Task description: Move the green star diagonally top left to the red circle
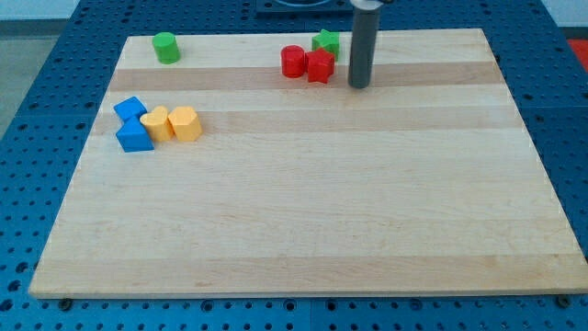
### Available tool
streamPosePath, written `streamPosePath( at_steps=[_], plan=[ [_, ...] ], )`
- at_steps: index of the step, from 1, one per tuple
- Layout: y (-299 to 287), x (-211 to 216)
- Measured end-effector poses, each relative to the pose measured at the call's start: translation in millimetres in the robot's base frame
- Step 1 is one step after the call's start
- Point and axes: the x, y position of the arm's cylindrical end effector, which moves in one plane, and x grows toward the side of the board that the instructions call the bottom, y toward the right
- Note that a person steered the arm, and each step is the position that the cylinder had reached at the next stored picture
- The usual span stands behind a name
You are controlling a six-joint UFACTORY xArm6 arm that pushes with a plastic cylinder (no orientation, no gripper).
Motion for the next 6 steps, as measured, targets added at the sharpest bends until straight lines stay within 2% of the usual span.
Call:
streamPosePath(
  at_steps=[1, 2, 3, 4, 6],
  plan=[
    [16.9, -27.2],
    [16.8, -65.0],
    [0.8, -85.5],
    [-19.8, -86.9],
    [-19.5, -75.3]
  ],
)
